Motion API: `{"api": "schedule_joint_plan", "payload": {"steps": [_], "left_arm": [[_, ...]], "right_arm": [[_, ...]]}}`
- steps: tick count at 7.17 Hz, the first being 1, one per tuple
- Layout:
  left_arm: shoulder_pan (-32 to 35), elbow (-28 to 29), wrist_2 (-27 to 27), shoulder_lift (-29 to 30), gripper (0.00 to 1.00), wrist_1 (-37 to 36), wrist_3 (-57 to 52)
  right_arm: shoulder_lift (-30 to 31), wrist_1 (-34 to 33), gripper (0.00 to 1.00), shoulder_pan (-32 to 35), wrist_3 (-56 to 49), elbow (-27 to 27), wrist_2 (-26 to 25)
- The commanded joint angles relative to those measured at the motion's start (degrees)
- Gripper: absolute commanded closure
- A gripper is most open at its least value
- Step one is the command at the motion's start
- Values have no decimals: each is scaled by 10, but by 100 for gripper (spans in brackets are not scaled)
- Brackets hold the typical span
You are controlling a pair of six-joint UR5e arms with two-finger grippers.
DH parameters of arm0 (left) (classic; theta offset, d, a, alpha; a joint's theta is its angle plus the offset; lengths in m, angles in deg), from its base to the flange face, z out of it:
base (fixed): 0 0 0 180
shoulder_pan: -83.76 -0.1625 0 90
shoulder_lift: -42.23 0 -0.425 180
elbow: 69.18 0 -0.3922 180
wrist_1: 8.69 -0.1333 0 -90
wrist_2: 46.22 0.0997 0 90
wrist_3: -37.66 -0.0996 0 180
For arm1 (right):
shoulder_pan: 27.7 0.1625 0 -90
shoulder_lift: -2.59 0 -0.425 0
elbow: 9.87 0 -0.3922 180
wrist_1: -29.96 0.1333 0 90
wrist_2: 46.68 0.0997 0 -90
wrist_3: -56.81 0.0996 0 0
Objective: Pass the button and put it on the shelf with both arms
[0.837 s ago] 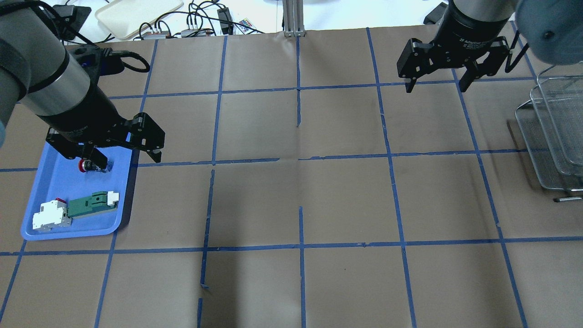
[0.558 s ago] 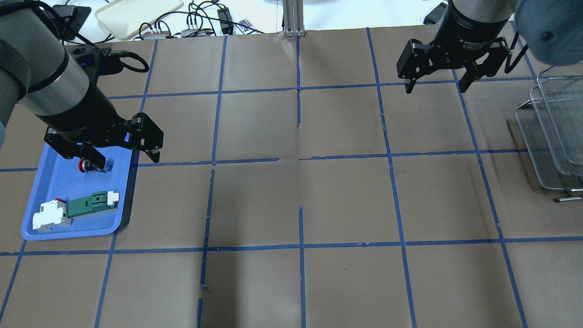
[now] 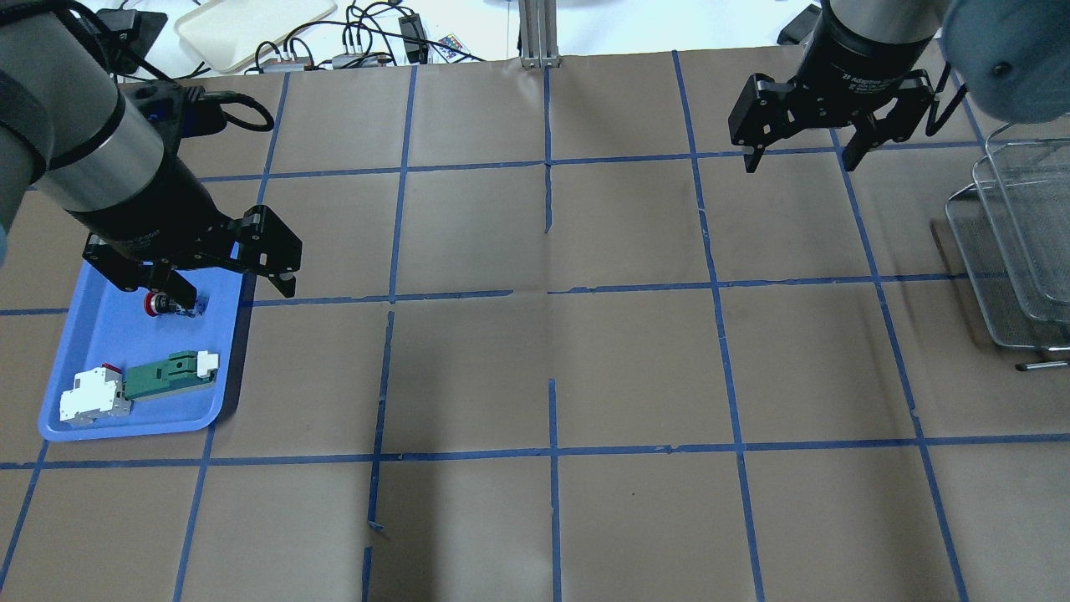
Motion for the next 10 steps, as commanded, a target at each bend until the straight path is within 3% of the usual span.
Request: {"api": "schedule_joint_plan", "payload": {"steps": [1, 5, 8, 10], "left_arm": [[0, 1, 0, -1, 0, 1, 0], [-27, -5, 3, 3, 0, -6, -7], [-214, -6, -3, 22, 0, -41, 24], [-326, -2, -70, 69, 0, -60, 52]], "right_arm": [[0, 0, 0, 0, -1, -1, 0], [0, 0, 0, 0, -1, -1, 0], [0, 0, 0, 0, -2, -1, 0], [-1, 0, 0, 0, -7, -1, 0]]}}
